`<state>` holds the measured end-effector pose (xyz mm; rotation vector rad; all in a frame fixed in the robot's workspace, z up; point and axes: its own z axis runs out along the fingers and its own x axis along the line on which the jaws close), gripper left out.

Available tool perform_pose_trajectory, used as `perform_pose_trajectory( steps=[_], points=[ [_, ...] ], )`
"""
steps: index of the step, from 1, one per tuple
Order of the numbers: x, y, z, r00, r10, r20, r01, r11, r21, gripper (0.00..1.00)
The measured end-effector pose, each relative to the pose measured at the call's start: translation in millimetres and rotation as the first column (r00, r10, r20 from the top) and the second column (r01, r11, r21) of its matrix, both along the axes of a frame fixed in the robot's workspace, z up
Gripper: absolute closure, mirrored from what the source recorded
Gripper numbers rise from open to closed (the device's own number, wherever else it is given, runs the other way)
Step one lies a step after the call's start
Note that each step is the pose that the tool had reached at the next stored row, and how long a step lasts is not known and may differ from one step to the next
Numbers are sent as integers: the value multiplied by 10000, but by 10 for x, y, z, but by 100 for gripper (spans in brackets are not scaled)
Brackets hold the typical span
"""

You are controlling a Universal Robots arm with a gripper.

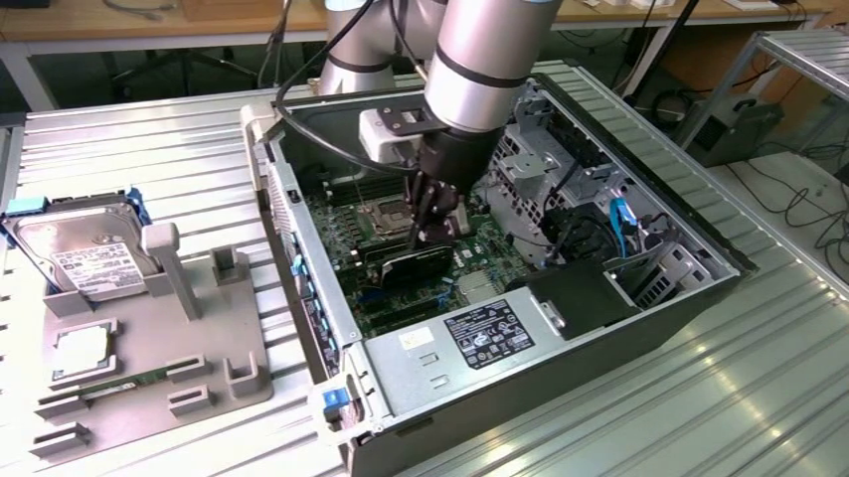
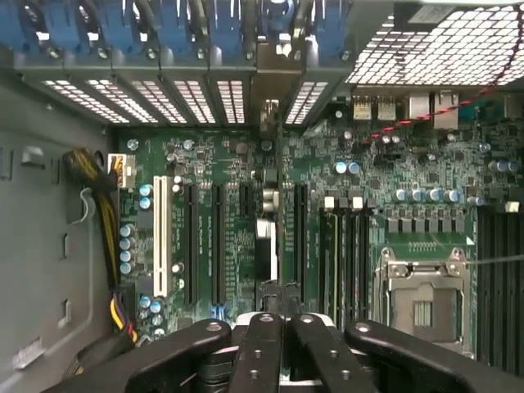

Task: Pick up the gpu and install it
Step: 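Press down on the gpu until it lock into place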

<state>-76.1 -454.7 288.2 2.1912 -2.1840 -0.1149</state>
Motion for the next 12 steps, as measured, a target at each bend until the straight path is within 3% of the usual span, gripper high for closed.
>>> perform_pose_trajectory(
  steps=[5,12],
  points=[
    [47,0,49,10000,0,-48,0,10000,2,89],
    [48,0,50,10000,0,-50,0,10000,0,89]
  ],
)
